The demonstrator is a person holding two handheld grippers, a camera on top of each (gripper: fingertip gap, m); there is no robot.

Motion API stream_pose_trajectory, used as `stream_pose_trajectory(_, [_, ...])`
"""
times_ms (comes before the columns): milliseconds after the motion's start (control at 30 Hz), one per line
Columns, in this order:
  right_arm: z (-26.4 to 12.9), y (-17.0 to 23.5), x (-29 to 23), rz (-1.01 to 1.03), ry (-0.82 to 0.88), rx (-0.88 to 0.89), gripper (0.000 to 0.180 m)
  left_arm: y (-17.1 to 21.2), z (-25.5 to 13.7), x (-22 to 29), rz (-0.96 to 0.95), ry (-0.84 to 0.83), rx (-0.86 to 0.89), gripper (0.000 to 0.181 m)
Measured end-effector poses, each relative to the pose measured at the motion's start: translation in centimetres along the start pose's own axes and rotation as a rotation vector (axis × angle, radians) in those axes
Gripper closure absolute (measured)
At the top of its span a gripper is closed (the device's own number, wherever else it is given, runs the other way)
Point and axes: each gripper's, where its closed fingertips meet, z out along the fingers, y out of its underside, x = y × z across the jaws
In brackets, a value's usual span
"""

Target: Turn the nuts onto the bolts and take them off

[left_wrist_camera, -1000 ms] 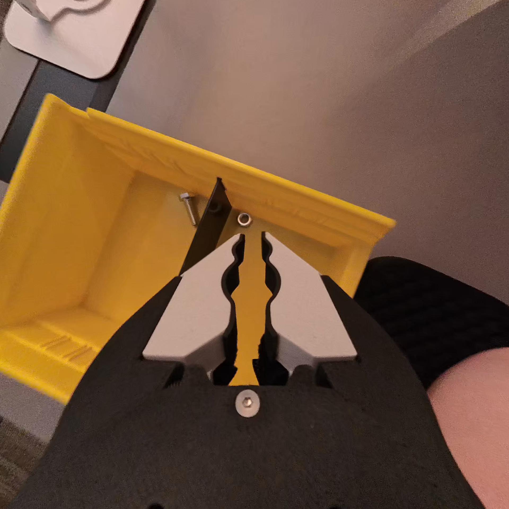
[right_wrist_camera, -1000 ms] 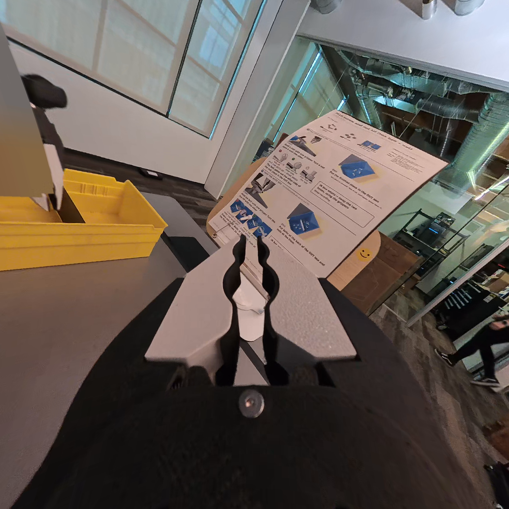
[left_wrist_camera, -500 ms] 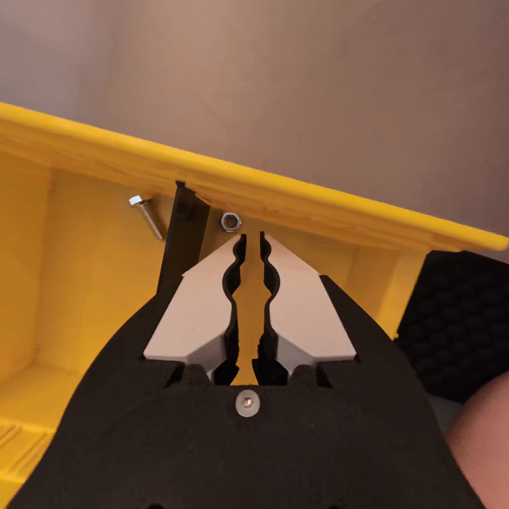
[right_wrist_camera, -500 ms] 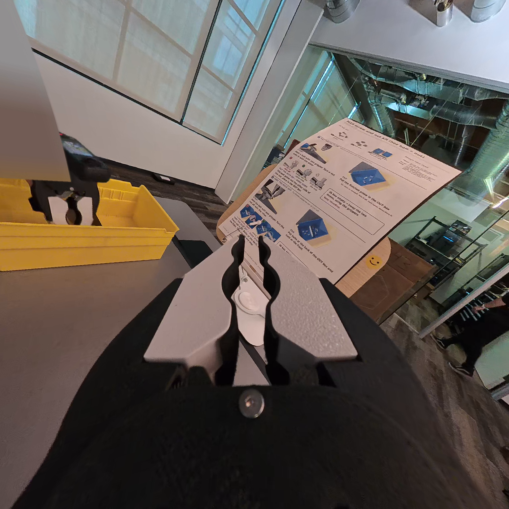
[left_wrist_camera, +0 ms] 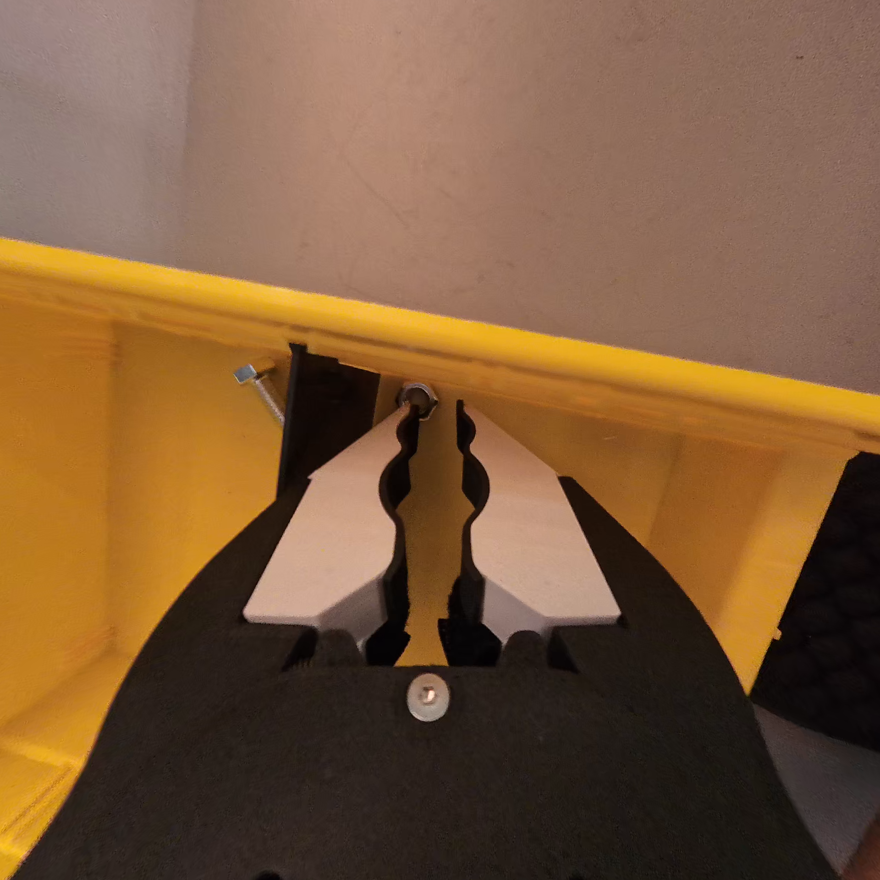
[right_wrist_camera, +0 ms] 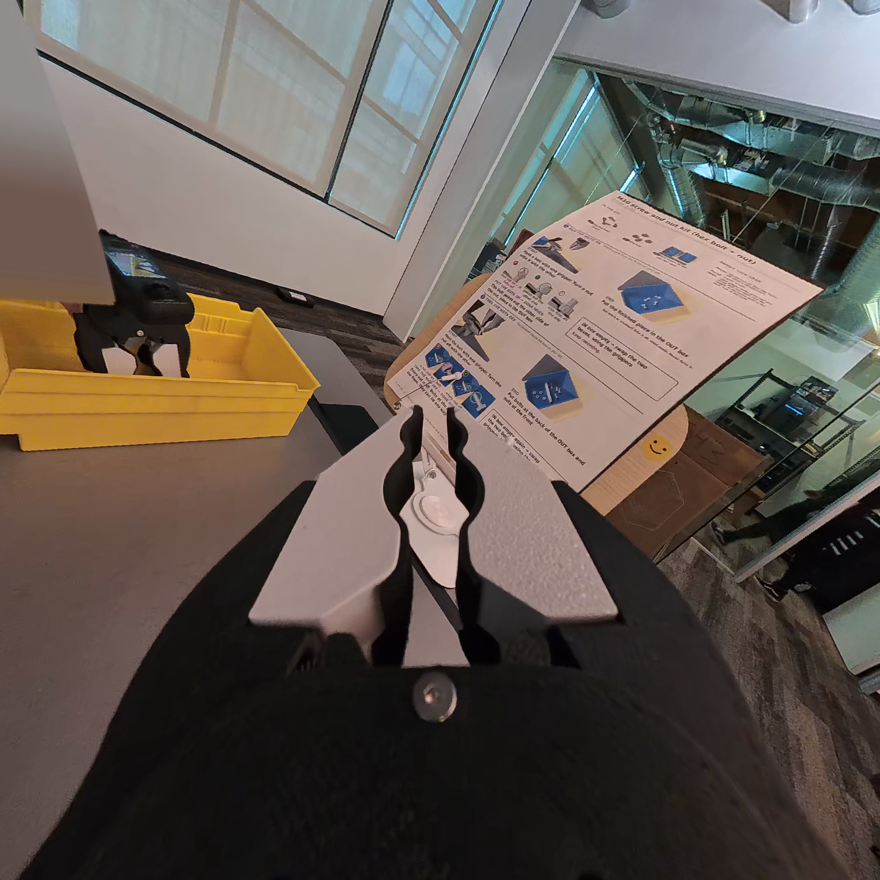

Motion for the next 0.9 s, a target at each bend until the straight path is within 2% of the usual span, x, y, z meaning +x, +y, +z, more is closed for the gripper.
stream_pose_trajectory(33, [0.1, 0.1, -0.1, -0.002, -0.003, -0.004, 0.171, -0.1, 0.0, 0.1, 0.006, 0.005, 0.007, 0.167])
stream_pose_trajectory(200, [0.4, 0.6, -0.4, -0.011, -0.022, -0.032, 0.171, 0.0, 0.6, 0.2, 0.022, 0.011, -0.003, 0.167])
stream_pose_trajectory(400, [0.6, 0.8, -0.9, -0.029, -0.038, -0.045, 0.171, 0.6, 0.4, 0.8, -0.032, 0.071, -0.038, 0.176])
stream_pose_trajectory(600, [0.5, 0.6, -1.0, -0.039, -0.041, -0.038, 0.171, 1.9, -1.6, 2.4, -0.287, 0.273, -0.134, 0.176])
stream_pose_trajectory(700, [0.3, 0.5, -0.8, -0.044, -0.036, -0.038, 0.171, 1.2, -4.0, 1.4, -0.347, 0.224, -0.063, 0.176])
stream_pose_trajectory(800, [0.2, 0.2, -0.7, -0.046, -0.031, -0.03, 0.171, -1.7, -8.0, 0.4, -0.287, 0.068, 0.07, 0.177])
stream_pose_trajectory(900, [0.1, 0.0, -0.7, -0.052, -0.029, -0.025, 0.171, -8.9, -11.6, 1.9, -0.119, -0.003, 0.289, 0.177])
